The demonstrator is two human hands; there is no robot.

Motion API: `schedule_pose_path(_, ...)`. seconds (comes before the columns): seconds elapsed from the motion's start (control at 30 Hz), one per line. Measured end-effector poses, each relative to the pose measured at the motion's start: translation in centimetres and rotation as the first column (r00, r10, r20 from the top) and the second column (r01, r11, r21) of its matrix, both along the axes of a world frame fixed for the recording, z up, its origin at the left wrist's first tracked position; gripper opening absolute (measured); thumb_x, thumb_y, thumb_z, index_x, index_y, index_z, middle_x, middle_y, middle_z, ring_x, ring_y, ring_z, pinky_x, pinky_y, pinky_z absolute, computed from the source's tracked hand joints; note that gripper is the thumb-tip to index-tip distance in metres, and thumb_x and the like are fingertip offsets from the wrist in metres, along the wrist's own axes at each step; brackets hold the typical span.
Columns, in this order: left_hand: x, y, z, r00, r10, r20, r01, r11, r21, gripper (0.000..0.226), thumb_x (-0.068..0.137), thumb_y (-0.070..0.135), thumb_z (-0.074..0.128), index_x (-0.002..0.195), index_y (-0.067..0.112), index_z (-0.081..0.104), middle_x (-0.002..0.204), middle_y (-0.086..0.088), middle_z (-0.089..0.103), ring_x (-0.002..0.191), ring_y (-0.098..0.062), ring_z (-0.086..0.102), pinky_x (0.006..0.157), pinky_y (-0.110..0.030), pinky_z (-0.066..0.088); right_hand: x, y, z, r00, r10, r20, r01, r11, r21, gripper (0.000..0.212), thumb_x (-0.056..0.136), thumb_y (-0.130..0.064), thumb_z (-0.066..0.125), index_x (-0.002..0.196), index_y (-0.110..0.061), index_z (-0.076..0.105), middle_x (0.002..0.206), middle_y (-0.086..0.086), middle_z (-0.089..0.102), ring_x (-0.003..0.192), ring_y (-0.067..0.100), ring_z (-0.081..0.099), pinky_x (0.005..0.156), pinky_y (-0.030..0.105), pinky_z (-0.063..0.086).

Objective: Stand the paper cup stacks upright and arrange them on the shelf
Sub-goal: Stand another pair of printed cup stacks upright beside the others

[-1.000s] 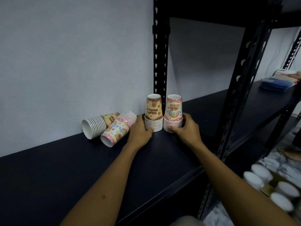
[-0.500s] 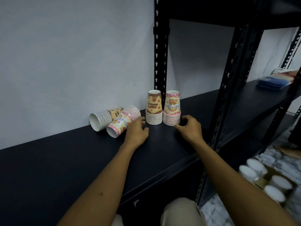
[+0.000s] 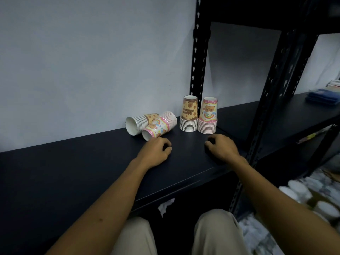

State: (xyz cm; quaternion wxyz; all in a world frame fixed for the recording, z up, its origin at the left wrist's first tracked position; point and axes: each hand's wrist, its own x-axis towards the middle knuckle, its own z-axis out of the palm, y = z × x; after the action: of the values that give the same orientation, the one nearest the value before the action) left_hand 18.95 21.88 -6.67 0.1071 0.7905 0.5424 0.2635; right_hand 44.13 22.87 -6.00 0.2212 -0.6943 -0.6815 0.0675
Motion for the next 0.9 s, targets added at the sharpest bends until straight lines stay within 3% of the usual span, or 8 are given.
schedule_pose_path(0.23, -4.8, -2.4, 0.8, 0.983, 0.177, -0.055, -0.167, 0.973, 0.156, 0.02, 0.09, 0.028, 0.055, 0.096, 0.019, 0.072, 0.084, 0.0, 0.071, 0.077, -0.02, 0.063, 0.068, -0.039, 0.054, -2.0, -1.3, -0.2, 0.995, 0.085, 0.043, -0.086, 0.996, 0.011, 0.027, 0.092, -0.034, 0.052, 0.106, -0.017, 0.067, 0.107, 0.008, 0.068, 0.1, 0.028, 0.061, 0.091, 0.048, 0.048)
schedule_pose_path(0.4, -8.7, -2.2, 0.7, 0.945, 0.305, -0.121, -0.296, 0.951, 0.086, 0.02, 0.089, 0.03, 0.055, 0.099, 0.021, 0.07, 0.099, 0.004, 0.07, 0.093, -0.019, 0.062, 0.073, -0.037, 0.053, -5.1, -0.8, 0.0, 0.979, 0.202, 0.031, -0.203, 0.979, 0.023, 0.024, 0.092, -0.027, 0.052, 0.108, -0.014, 0.065, 0.112, 0.009, 0.067, 0.101, 0.029, 0.061, 0.085, 0.045, 0.051)
schedule_pose_path(0.5, -9.5, -1.5, 0.5, 0.931, 0.34, -0.134, -0.337, 0.94, 0.046, 0.026, 0.091, 0.034, 0.056, 0.107, 0.018, 0.067, 0.106, 0.002, 0.067, 0.098, -0.019, 0.061, 0.078, -0.036, 0.052, -6.9, 0.0, 0.0, 0.961, 0.269, 0.064, -0.273, 0.959, 0.08, 0.032, 0.092, -0.024, 0.054, 0.121, -0.013, 0.059, 0.124, 0.01, 0.061, 0.111, 0.03, 0.058, 0.089, 0.043, 0.05)
schedule_pose_path(0.6, -9.5, -0.4, 0.3, 0.911, 0.39, -0.133, -0.391, 0.92, 0.02, 0.031, 0.091, 0.041, 0.055, 0.102, 0.014, 0.064, 0.1, 0.0, 0.065, 0.093, -0.02, 0.061, 0.079, -0.039, 0.052, -8.0, 1.1, 0.1, 0.941, 0.307, 0.139, -0.328, 0.929, 0.171, 0.044, 0.091, -0.022, 0.058, 0.133, -0.012, 0.05, 0.134, 0.009, 0.053, 0.119, 0.029, 0.052, 0.091, 0.044, 0.05)
schedule_pose_path(0.77, -10.4, 2.2, 0.3, 0.91, 0.378, -0.168, -0.391, 0.919, -0.05, 0.044, 0.088, 0.055, 0.055, 0.078, 0.013, 0.05, 0.085, -0.002, 0.055, 0.083, -0.02, 0.054, 0.067, -0.034, 0.04, -9.3, 4.0, 0.1, 0.92, 0.332, 0.208, -0.383, 0.872, 0.303, 0.055, 0.084, -0.019, 0.067, 0.134, -0.011, 0.046, 0.132, 0.012, 0.049, 0.119, 0.031, 0.048, 0.082, 0.048, 0.053)
schedule_pose_path(0.9, -11.5, 3.6, 0.3, 0.932, 0.327, -0.156, -0.346, 0.932, -0.113, 0.055, 0.082, 0.066, 0.056, 0.084, 0.012, 0.051, 0.093, 0.001, 0.052, 0.089, -0.017, 0.051, 0.071, -0.032, 0.04, -10.0, 6.5, -0.1, 0.893, 0.396, 0.214, -0.447, 0.837, 0.316, 0.077, 0.081, -0.02, 0.072, 0.147, -0.014, 0.031, 0.148, 0.014, 0.034, 0.133, 0.031, 0.037, 0.096, 0.049, 0.049)
